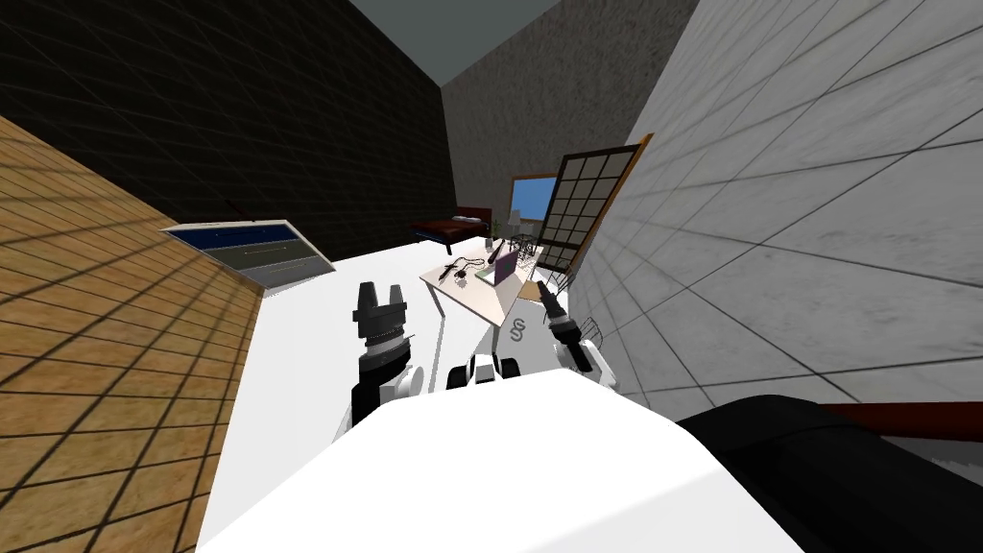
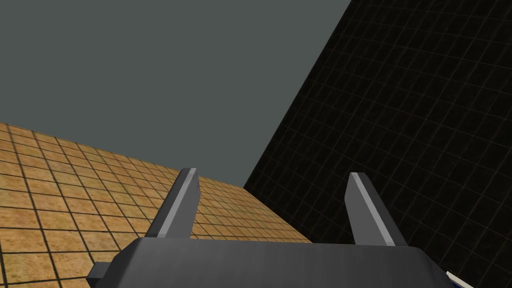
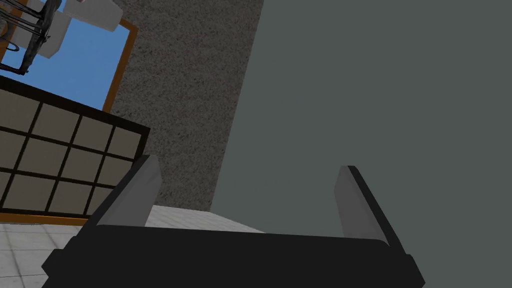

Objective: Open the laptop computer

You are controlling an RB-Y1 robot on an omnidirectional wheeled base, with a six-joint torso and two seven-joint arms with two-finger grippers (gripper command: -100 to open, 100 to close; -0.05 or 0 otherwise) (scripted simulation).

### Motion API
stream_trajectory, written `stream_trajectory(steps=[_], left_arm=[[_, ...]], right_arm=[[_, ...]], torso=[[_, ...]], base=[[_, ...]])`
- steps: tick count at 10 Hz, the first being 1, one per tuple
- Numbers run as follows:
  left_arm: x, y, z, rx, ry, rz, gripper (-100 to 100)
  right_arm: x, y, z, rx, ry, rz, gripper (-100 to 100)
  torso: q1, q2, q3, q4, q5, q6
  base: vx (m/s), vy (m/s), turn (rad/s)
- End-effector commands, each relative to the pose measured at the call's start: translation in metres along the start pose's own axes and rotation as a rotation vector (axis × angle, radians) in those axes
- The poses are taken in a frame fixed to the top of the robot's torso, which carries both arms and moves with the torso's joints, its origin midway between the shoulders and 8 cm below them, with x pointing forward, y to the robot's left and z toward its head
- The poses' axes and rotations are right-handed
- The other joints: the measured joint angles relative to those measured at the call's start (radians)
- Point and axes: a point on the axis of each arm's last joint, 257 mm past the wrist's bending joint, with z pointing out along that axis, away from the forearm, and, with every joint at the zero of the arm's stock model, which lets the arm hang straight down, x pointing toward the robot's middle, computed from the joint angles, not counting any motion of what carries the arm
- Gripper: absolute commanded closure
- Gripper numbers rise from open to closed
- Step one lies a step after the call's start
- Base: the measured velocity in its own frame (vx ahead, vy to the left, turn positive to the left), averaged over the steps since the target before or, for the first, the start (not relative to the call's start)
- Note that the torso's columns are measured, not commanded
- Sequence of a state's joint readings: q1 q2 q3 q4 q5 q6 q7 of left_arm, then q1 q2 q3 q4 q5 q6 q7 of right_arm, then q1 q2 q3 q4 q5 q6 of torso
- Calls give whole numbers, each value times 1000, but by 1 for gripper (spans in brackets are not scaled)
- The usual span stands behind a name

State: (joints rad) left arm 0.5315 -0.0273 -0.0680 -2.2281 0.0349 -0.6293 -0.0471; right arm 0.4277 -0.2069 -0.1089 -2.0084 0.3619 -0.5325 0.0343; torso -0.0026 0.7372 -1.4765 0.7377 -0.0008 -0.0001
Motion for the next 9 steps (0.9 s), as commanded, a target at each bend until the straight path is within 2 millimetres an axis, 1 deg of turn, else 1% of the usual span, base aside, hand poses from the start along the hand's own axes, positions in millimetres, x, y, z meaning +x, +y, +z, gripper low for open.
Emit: stream_trajectory(steps=[1,3,4,6,9], left_arm=[[0,0,0,0,0,0,0],[0,0,0,0,0,0,0],[0,0,0,0,0,0,0],[0,0,0,0,0,0,0],[0,0,0,0,0,0,0]], right_arm=[[10,-39,-9,83,72,-149,-100],[15,-69,-18,141,130,-270,-100],[16,-69,-18,140,135,-278,-100],[17,-98,-28,190,195,-406,-100],[12,-137,-40,245,280,-598,-100]], torso=[[3,0,0,0,1,0],[5,2,1,1,2,0],[3,2,1,1,1,0],[-1,-1,0,0,0,0],[5,0,0,0,2,0]], base=[[-44,135,59],[-61,148,68],[-36,86,8],[-24,71,63],[-7,112,92]])
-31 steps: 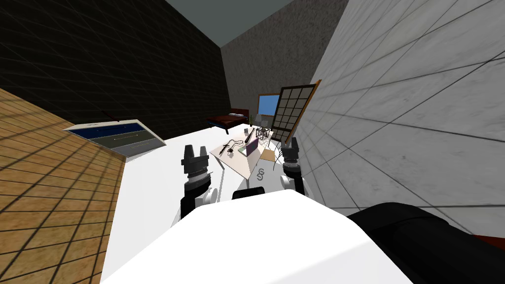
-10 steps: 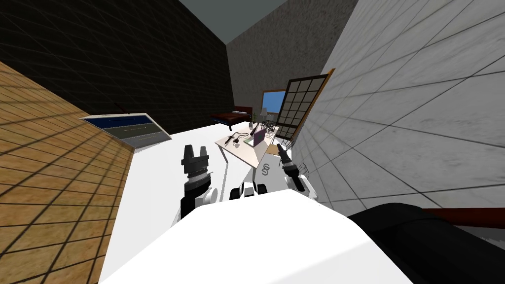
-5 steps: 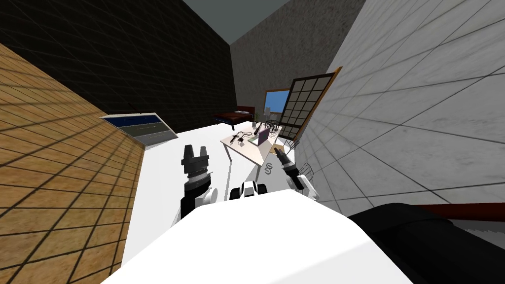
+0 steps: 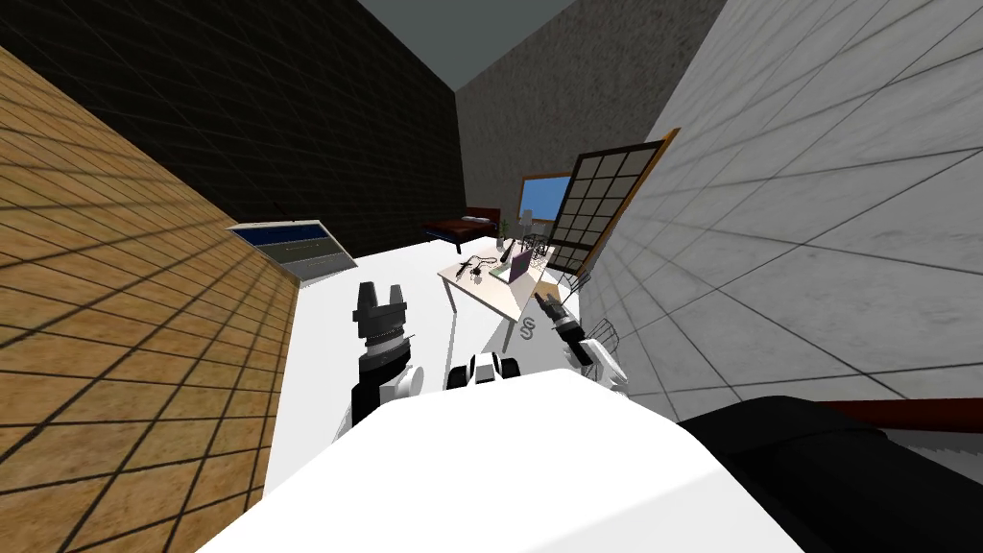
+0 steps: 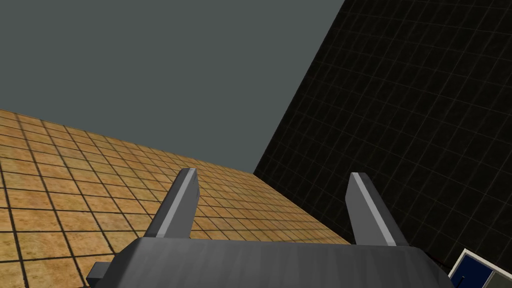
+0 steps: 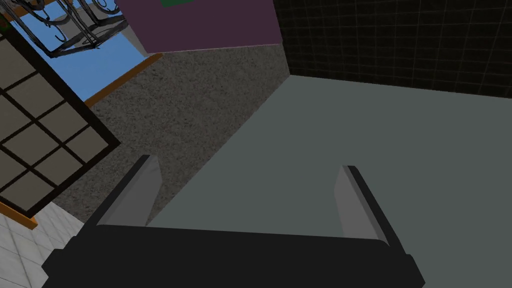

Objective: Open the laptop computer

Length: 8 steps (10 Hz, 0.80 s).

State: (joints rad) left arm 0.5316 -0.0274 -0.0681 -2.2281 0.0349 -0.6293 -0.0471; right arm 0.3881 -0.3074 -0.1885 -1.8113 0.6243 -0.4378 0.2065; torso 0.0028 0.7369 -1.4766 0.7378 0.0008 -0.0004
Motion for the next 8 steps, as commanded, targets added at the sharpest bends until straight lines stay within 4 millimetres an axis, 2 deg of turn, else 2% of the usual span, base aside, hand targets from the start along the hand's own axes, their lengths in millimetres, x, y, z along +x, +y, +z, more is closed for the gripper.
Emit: stream_trajectory(steps=[1,4,8], left_arm=[[0,0,0,0,0,0,0],[0,0,0,0,0,0,0],[0,0,0,0,0,0,0]], right_arm=[[10,-35,-3,47,66,-176,-100],[10,-69,-5,77,125,-368,-100],[-7,-108,-1,91,178,-619,-100]], torso=[[-1,0,0,0,0,0],[-4,0,0,0,-1,0],[-3,0,0,0,-1,0]], base=[[16,108,121],[35,83,136],[73,41,157]])
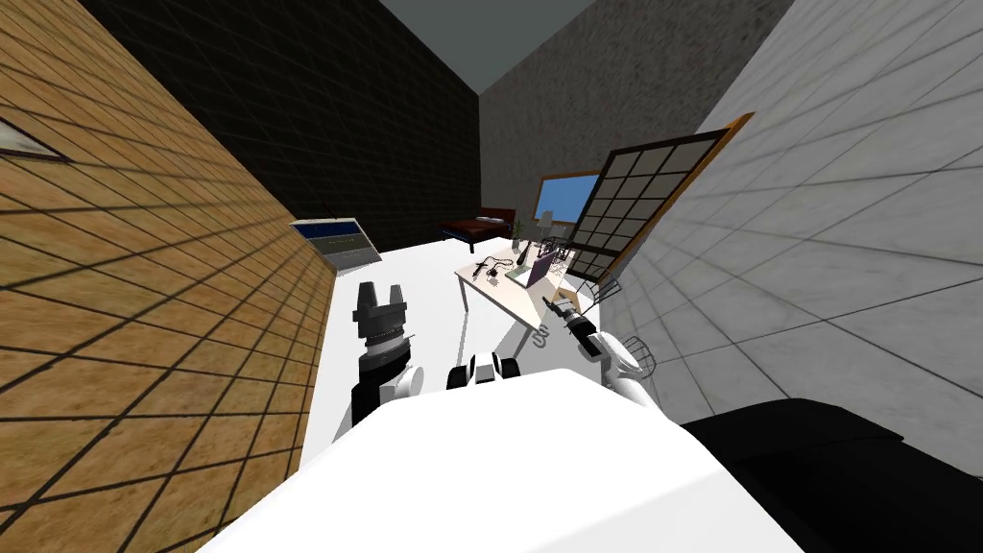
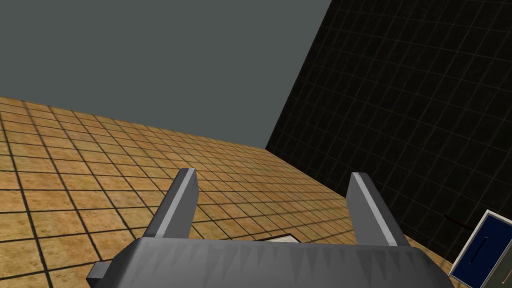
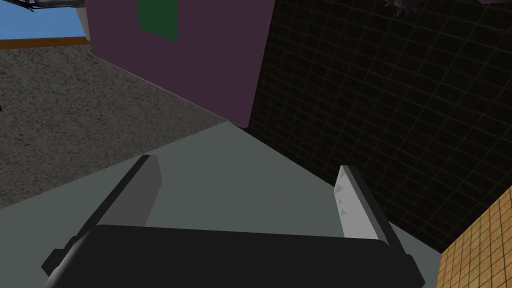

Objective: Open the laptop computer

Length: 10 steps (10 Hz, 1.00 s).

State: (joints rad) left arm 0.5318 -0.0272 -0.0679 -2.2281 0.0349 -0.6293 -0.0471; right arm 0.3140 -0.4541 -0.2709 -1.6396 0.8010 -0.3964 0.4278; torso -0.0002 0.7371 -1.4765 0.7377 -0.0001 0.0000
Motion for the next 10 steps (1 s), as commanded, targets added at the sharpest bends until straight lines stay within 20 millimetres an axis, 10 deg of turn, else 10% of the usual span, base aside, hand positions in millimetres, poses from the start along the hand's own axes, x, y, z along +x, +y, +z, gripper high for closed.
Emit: stream_trajectory(steps=[1,10], left_arm=[[0,0,0,0,0,0,0],[0,0,0,0,0,0,0]], right_arm=[[-4,-30,3,10,23,-170,-100],[-49,-107,21,34,38,-633,-100]], torso=[[0,0,0,0,0,0],[0,2,1,0,0,0]], base=[[94,25,168],[79,5,155]])
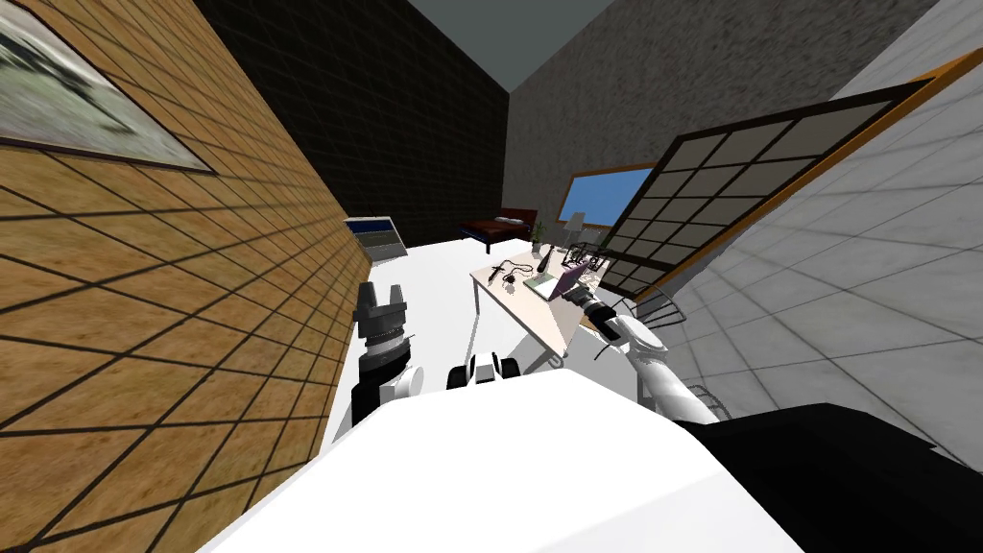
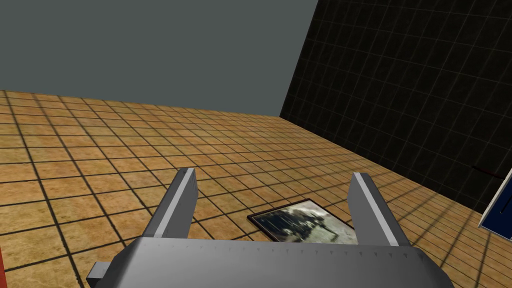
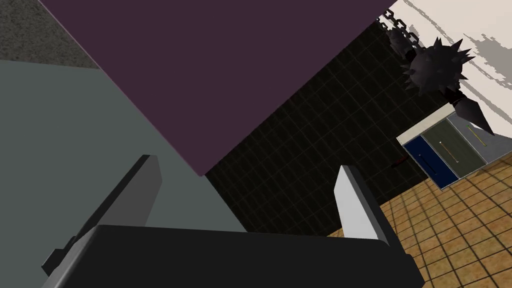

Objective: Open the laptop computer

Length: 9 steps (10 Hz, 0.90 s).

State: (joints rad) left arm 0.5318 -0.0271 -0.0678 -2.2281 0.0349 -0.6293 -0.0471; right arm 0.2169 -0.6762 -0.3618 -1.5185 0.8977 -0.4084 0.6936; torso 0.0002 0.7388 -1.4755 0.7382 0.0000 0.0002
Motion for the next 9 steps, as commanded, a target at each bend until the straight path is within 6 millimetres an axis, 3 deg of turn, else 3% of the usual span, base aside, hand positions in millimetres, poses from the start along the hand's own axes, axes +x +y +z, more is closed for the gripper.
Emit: stream_trajectory(steps=[1,2,4,5,9], left_arm=[[0,0,0,0,0,0,0],[0,0,0,0,0,0,0],[0,0,0,0,0,0,0],[0,0,0,0,0,0,0],[0,0,0,0,0,0,0]], right_arm=[[-3,-22,4,9,2,-105,-100],[-4,-33,6,15,5,-155,-100],[-3,-28,5,12,3,-131,-100],[-3,-28,5,12,3,-130,100],[21,-46,-13,-67,73,-169,100]], torso=[[0,0,0,0,0,0],[0,0,0,0,0,0],[-1,0,0,0,0,-1],[-1,0,0,0,0,0],[1,-7,-5,-3,0,-3]], base=[[54,0,103],[52,3,126],[11,0,9],[2,-3,-16],[88,78,-14]])
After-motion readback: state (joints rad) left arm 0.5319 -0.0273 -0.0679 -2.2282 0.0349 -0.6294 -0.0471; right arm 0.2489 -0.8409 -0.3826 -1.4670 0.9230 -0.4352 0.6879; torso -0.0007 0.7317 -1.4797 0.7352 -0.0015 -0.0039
